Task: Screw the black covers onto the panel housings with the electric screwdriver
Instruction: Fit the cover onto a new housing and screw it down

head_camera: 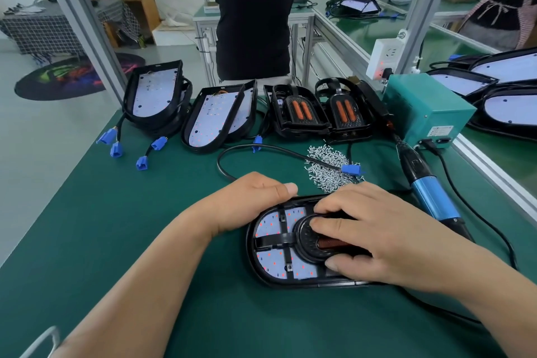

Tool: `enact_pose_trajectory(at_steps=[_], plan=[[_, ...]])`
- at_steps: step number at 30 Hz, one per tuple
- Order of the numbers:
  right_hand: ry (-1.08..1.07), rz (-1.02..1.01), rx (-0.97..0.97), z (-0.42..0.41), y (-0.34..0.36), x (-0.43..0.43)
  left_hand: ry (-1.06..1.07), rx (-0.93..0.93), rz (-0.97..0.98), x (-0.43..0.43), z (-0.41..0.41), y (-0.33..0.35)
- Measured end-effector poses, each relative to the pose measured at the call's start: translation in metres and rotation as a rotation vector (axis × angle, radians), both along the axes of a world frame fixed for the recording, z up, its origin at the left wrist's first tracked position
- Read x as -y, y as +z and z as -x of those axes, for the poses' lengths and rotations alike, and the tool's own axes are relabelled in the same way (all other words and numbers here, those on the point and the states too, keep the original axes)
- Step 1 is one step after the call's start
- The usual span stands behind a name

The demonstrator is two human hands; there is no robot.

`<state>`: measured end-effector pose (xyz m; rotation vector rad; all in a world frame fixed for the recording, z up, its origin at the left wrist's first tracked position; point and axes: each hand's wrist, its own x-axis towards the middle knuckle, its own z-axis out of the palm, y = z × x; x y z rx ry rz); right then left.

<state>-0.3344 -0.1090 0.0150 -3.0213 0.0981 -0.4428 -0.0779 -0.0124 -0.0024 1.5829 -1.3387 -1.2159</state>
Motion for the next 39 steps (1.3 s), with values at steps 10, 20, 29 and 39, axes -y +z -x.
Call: enact_pose_trajectory(at_steps=[10, 20, 29, 39], plan=[[-0.035, -0.136, 0.024, -0.004, -0.002, 0.001, -0.073, 0.152, 0.072, 0.001, 0.000, 0.000], [-0.014, -0.416, 0.120, 0.007, -0.002, -0.009, 0.258, 0.382, 0.221, 0.025, -0.009, -0.010], [-0.598, -0.344, 0.096, -0.023, -0.008, 0.058, 0.138, 0.708, 0.236, 0.055, 0.006, -0.020], [-0.633, -0.327, 0.036, -0.024, -0.021, 0.051, -0.090, 1.063, 0.152, 0.092, 0.036, -0.002]])
